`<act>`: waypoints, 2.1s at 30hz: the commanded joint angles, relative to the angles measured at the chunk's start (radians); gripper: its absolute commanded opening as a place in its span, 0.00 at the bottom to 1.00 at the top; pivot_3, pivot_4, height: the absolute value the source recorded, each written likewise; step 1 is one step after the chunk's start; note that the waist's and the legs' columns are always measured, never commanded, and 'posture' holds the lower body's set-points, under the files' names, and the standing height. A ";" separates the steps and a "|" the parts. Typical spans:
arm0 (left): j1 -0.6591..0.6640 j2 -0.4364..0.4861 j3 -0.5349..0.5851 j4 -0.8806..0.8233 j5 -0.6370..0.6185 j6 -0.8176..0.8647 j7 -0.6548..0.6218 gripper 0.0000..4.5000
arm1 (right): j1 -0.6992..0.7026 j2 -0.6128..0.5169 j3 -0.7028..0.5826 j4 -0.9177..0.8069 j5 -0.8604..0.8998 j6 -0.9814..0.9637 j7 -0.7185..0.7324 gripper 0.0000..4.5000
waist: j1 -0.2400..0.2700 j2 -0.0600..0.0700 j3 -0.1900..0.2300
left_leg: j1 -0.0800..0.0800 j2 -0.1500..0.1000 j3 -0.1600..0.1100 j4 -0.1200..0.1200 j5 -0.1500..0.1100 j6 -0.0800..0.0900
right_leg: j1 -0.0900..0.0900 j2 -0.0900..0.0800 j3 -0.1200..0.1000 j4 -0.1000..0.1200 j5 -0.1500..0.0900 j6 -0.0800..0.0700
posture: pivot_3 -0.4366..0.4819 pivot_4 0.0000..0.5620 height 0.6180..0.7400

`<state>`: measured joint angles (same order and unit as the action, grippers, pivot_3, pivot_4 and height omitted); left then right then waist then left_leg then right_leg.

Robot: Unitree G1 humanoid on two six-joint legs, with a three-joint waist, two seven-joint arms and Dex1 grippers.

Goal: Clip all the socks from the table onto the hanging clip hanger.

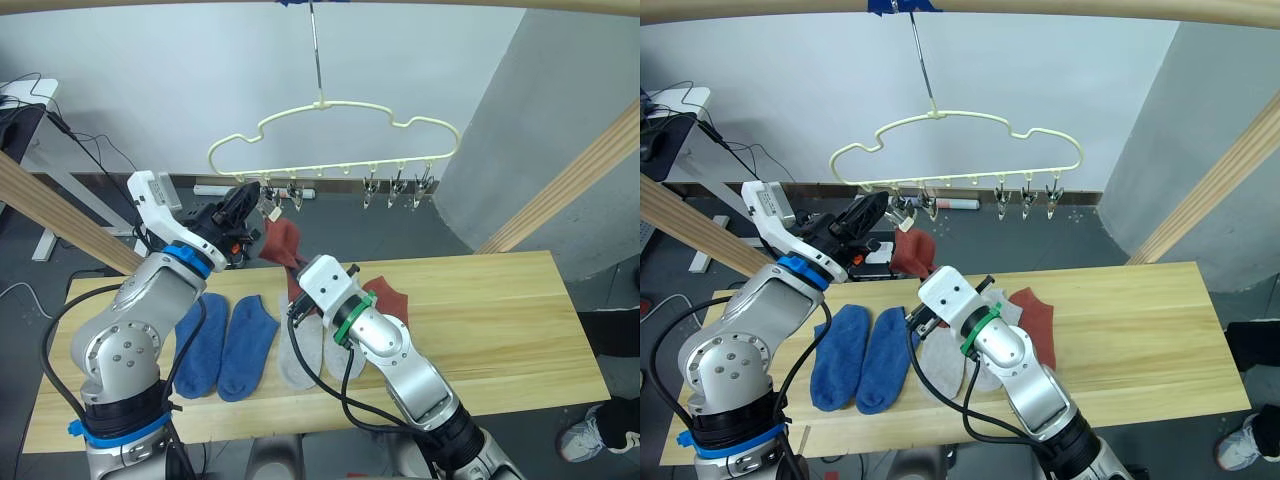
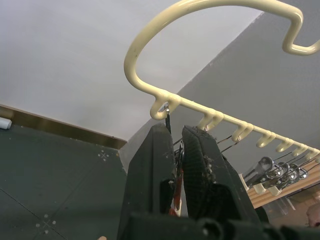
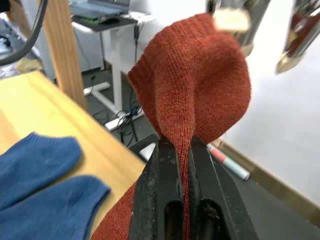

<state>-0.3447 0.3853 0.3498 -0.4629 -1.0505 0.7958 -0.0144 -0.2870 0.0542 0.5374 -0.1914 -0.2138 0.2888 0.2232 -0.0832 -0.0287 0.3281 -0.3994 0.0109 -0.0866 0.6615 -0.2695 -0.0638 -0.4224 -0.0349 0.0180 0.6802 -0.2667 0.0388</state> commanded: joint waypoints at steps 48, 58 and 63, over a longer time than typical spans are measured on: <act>0.300 0.052 -0.215 -0.129 0.657 -0.522 -0.263 0.67 | 0.181 -0.612 -0.493 -0.512 0.537 0.134 0.550 0.47 | 0.002 -0.001 0.000 | 0.000 0.000 0.001 0.000 0.000 0.001 | 0.002 0.000 0.001 -0.002 0.000 0.001 | 0.32 0.54 1.00; 0.250 -0.109 -0.279 -0.039 0.853 -0.621 -0.134 0.67 | 0.241 -0.703 -0.615 -0.580 0.657 0.235 0.528 0.47 | -0.002 -0.001 0.000 | 0.000 0.001 0.001 0.001 0.000 0.001 | 0.001 0.004 0.002 -0.001 0.001 -0.001 | 0.28 0.58 1.00; 0.237 -0.152 -0.297 -0.013 0.870 -0.653 -0.138 0.58 | 0.239 -0.712 -0.617 -0.573 0.660 0.232 0.520 0.48 | -0.002 -0.001 0.000 | 0.000 0.001 0.002 0.001 0.000 0.001 | 0.001 0.003 0.003 -0.001 0.002 0.000 | 0.27 0.58 1.00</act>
<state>-0.0961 0.2343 0.0579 -0.4546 -0.1857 0.1757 -0.1463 -0.0495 -0.6482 -0.0569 -0.7263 0.4255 0.5327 0.7453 -0.0856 -0.0298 0.3281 -0.3991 0.0120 -0.0845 0.6622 -0.2694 -0.0626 -0.4210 -0.0313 0.0204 0.6789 -0.2652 0.0383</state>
